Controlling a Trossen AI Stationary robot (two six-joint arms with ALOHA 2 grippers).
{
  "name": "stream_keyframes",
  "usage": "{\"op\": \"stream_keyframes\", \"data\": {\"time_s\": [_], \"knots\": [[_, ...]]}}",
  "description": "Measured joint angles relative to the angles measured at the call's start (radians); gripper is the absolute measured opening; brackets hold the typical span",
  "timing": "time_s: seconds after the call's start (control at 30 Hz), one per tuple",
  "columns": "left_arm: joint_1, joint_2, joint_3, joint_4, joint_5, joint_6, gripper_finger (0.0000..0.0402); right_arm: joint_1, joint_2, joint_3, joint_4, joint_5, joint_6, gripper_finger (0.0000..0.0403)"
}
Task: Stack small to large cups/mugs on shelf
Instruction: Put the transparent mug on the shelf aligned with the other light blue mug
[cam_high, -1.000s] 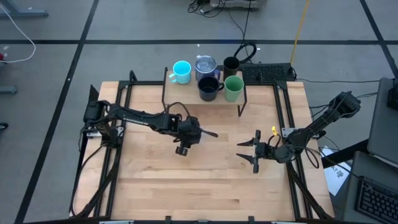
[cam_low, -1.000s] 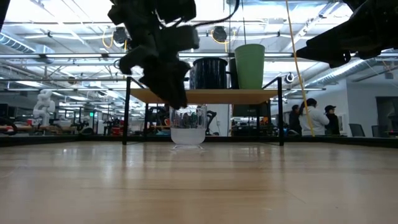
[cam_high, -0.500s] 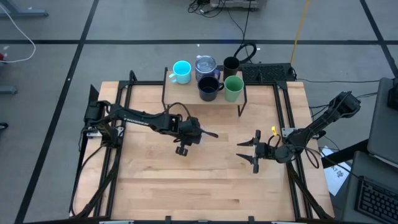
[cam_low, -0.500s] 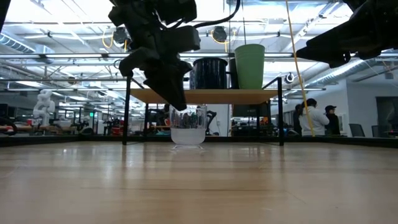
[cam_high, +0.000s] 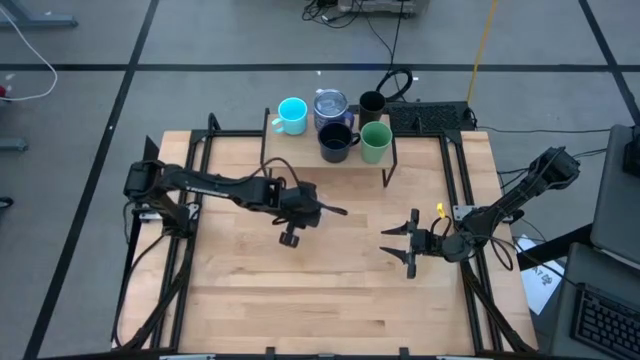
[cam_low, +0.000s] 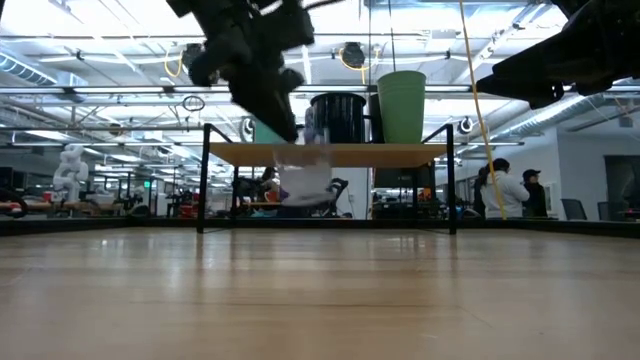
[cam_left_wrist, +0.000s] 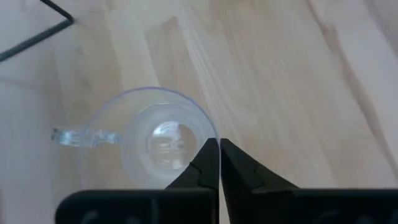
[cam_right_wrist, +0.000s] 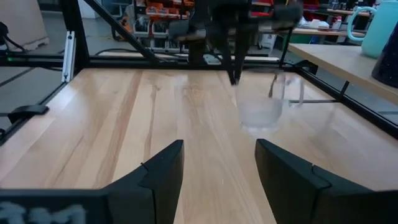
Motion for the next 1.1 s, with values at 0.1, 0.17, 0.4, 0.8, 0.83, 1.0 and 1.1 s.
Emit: {"op": "stream_keyframes", "data": {"time_s": [0.1, 0.17, 0.4, 0.8, 0.83, 1.0, 1.1], "knots": [[0.0, -0.037, 0.01, -0.002, 0.0, 0.0, 0.0008, 0.0, 0.0, 0.0, -0.001, 0.0, -0.003, 0.0189], [0.0, -0.068, 0.01, -0.015, 0.001, 0.0, 0.001, 0.0, 0.0, 0.0, 0.001, 0.0, -0.002, 0.0189], [0.0, -0.187, 0.011, -0.033, 0.031, -0.046, 0.0008, 0.0, 0.0, 0.0, 0.002, 0.0, -0.003, 0.0189], [-0.05, -0.25, 0.24, -0.268, -0.001, -0.034, 0.0003, 0.0, 0.0, 0.0, 0.013, 0.0, -0.022, 0.0189], [-0.055, -0.25, 0.256, -0.279, -0.002, -0.008, 0.0004, 0.0, 0.0, 0.0, 0.013, 0.0, -0.022, 0.0189], [-0.074, -0.248, 0.342, -0.377, -0.004, 0.116, 0.0003, 0.0, 0.0, 0.0, 0.011, 0.0, -0.022, 0.0189], [-0.082, -0.25, 0.375, -0.425, 0.0, 0.187, 0.0004, 0.0, 0.0, 0.0, 0.009, 0.0, -0.022, 0.0189]]}}
